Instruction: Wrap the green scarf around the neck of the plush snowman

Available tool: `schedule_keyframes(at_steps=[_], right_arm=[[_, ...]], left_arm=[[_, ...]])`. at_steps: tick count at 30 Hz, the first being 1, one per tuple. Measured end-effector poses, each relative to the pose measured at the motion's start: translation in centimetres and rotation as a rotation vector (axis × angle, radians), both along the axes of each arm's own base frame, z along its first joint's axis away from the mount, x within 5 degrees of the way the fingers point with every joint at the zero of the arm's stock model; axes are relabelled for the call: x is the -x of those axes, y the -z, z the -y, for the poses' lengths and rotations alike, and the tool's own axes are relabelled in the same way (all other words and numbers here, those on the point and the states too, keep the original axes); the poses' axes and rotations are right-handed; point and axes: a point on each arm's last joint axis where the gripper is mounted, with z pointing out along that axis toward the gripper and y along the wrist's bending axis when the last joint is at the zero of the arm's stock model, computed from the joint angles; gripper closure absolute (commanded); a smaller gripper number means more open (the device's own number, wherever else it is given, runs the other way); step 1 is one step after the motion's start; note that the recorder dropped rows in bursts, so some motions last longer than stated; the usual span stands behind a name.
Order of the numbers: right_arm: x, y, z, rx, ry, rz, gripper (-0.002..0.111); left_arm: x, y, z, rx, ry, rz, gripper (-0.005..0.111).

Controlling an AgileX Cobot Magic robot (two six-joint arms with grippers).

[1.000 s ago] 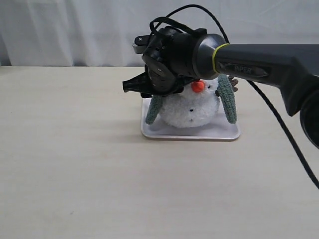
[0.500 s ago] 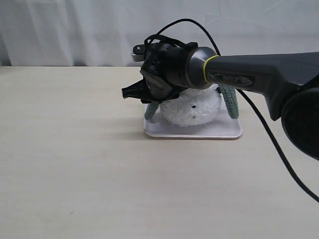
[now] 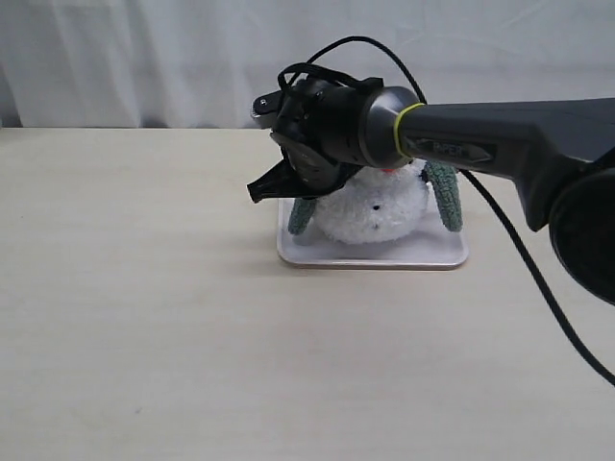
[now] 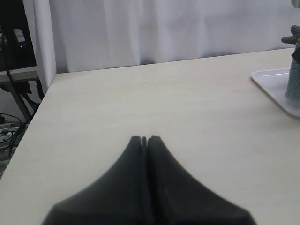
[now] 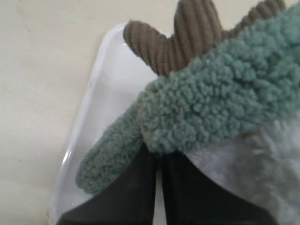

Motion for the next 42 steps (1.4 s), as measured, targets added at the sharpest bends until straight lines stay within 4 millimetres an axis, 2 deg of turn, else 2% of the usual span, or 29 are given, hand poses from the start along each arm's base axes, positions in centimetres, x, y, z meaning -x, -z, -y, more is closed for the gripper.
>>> schedule_keyframes(at_steps=[7,10,17,25,28,35,41,42], right_arm=[[1.0,-3.5,0.5,0.011,-0.044,-0.017,0.104],[1.6,-4.0,0.9,0.048,-0.051,-0.061,0.104],[2.6,-3.6,1.8,0.17,-0.072,-0.205,0.104],[3.4,-3.3,1.9,0.208,-0.131,-0.304,0.104],[3.4,-2.6,1.9,0.222,-0.132,-0.323,0.104],[3.5,0.4,2.0,0.276,-0.148,-0.397,0.104],[3.4,0.2,2.1,0.293,-0.157,-0.383,0.103],[3.4,-0.4,2.2,0.291,-0.151,-0.361,0.101]], left_arm=[[0.0,0.0,0.0,0.0,0.0,0.0,0.107],[0.0,0.0,0.0,0.0,0.0,0.0,0.107],[0.0,0.0,0.0,0.0,0.0,0.0,0.107],[0.0,0.0,0.0,0.0,0.0,0.0,0.107],[0.0,0.0,0.0,0.0,0.0,0.0,0.107],[0.0,0.0,0.0,0.0,0.0,0.0,0.107],[0.0,0.0,0.0,0.0,0.0,0.0,0.107],[0.0,0.0,0.0,0.0,0.0,0.0,0.107]])
